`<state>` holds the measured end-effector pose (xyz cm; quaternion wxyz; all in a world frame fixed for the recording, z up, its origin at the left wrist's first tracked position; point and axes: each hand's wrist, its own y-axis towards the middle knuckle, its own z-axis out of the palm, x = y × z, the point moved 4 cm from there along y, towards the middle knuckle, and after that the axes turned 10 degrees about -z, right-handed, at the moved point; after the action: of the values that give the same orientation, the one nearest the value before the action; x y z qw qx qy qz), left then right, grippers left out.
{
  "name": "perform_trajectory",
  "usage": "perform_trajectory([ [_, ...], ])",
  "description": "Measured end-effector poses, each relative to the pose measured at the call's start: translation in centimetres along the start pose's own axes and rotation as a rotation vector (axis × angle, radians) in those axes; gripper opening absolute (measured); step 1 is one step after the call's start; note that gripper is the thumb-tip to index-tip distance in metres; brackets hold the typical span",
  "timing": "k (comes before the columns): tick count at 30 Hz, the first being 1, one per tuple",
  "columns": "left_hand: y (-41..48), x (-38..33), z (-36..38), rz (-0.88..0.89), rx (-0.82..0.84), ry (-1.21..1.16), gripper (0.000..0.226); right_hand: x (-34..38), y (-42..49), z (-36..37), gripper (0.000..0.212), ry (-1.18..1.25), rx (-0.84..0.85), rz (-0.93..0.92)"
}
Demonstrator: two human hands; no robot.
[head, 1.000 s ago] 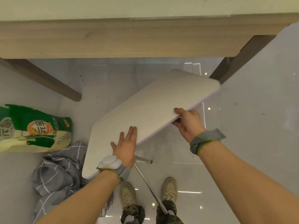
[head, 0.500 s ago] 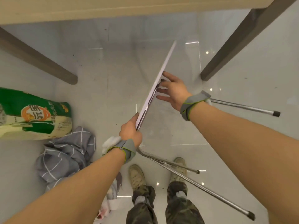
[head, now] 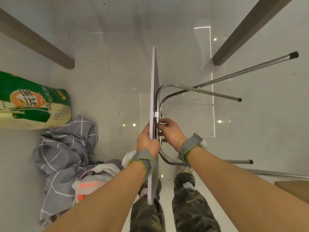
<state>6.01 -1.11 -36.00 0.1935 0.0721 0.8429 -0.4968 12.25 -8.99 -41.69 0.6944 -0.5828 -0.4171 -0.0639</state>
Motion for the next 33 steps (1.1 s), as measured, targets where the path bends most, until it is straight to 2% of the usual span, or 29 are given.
perform_trajectory([
  [3, 0.0, 1.5, 1.7, -0.027, 0.007, -0.089, 0.067, -1.6, 0.5, 0.0, 0.038, -0.023, -0.061, 0.008],
  [7, 0.2, 4.1, 4.2, -0.047, -0.002, -0.187, 0.062, -4.7, 0.8, -0.7, 0.023, -0.034, -0.078, 0.035],
  [12, -0.4, 6.5, 5.8, -0.073, -0.008, -0.251, 0.06, -7.7, 1.0, -1.0, 0.038, -0.09, -0.092, 0.087],
  [17, 0.8, 9.4, 7.6, -0.117, 0.086, -0.224, 0.064, -10.1, 0.9, -1.1, 0.031, -0.163, -0.117, 0.101],
  [22, 1.8, 10.6, 8.4, -0.172, 0.227, -0.014, 0.067, -11.9, 0.9, -1.3, 0.025, -0.232, -0.155, 0.086],
  [25, 2.8, 10.1, 8.5, -0.219, 0.214, 0.04, 0.051, -11.9, 0.8, -1.5, 0.025, -0.224, -0.162, 0.075],
  [28, 4.1, 8.4, 8.2, -0.342, 0.202, 0.015, 0.061, -12.8, 1.5, -1.5, 0.024, -0.179, -0.148, 0.088],
  [31, 5.0, 7.5, 7.8, -0.421, 0.198, -0.102, 0.059, -14.3, 2.1, -1.7, 0.036, -0.134, -0.137, 0.126],
  [33, 5.6, 7.1, 7.9, -0.436, 0.221, -0.058, 0.062, -13.4, 1.5, -1.6, 0.037, -0.165, -0.126, 0.105],
])
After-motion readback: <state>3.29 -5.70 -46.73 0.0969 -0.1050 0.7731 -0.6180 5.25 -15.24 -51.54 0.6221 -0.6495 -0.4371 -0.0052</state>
